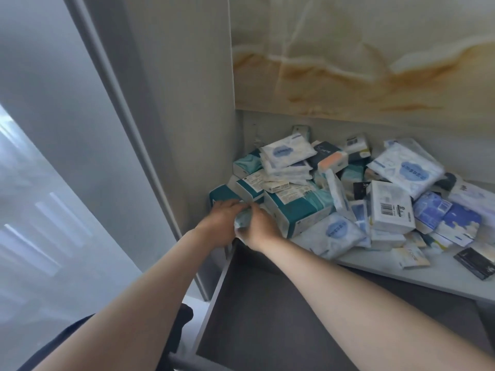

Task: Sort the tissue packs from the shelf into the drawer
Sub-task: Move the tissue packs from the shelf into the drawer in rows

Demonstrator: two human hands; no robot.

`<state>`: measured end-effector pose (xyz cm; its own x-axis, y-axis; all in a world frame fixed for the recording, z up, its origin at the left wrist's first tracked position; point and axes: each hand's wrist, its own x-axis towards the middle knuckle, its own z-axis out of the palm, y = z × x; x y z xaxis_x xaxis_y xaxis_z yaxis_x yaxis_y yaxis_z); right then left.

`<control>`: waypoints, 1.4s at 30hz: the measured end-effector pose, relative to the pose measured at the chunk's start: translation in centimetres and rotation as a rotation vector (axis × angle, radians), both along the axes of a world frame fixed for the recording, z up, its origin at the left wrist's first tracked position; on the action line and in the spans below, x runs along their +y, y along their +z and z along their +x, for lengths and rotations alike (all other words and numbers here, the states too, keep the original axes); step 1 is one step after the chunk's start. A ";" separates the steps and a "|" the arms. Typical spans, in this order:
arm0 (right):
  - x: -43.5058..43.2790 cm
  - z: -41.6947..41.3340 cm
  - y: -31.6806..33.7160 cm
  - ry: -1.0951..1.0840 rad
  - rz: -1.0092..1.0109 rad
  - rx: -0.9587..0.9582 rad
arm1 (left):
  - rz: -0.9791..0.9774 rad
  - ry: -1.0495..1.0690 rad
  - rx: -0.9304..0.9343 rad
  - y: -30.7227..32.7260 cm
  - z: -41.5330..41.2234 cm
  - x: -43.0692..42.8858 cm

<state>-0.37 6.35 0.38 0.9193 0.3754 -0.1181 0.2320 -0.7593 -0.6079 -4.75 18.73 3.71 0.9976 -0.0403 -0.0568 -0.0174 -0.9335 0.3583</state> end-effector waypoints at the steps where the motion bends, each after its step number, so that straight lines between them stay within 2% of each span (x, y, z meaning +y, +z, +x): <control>1: -0.1 0.0 0.0 -0.029 0.008 -0.043 | -0.007 -0.005 -0.001 0.0 0.1 0.0; 4: -0.9 -0.6 0.4 -0.033 0.003 -0.026 | 0.027 -0.047 0.008 0.2 -0.1 0.1; 8: -3.8 -2.1 1.2 0.036 0.073 0.272 | 0.083 -0.133 0.146 2.1 -1.0 -1.5; 10: -5.8 -2.9 1.8 0.057 0.092 0.430 | 0.043 -0.176 0.251 3.4 -1.7 -3.2; 13: -8.9 -4.1 2.8 0.103 0.015 0.587 | -0.075 -0.225 0.432 4.3 -3.4 -5.7; 15: -10.4 -5.1 3.2 0.086 -0.070 0.641 | -0.084 -0.256 0.476 3.6 -5.1 -6.8; 21: -10.4 -6.5 2.1 -0.065 -0.062 0.754 | -0.129 -0.238 0.351 -1.2 -7.9 -7.7; 24: -8.9 -6.3 0.1 -0.190 0.019 0.831 | -0.102 -0.210 0.308 -2.9 -6.5 -7.2; 28: -7.5 -5.6 -3.4 -0.345 0.160 0.844 | -0.124 -0.088 0.347 -6.5 -5.0 -5.9; 32: -7.0 -4.6 -6.4 -0.362 0.200 0.863 | -0.110 0.030 0.307 -9.9 -4.5 -4.7; 37: -6.2 -3.6 -8.5 -0.368 0.227 0.958 | -0.235 0.151 0.260 -11.6 -4.1 -3.2; 40: -5.2 -3.3 -9.3 -0.429 0.370 1.050 | -0.322 0.209 0.150 -12.0 -3.8 -3.0; 42: -4.3 -3.1 -9.8 -0.419 0.437 1.040 | -0.256 0.206 0.037 -12.2 -3.6 -3.1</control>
<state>-3.44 2.10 -9.46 0.5194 0.2636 -0.8129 -0.7376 -0.3421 -0.5822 -8.31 15.68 -8.47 0.9837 0.1443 -0.1076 0.1800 -0.7958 0.5782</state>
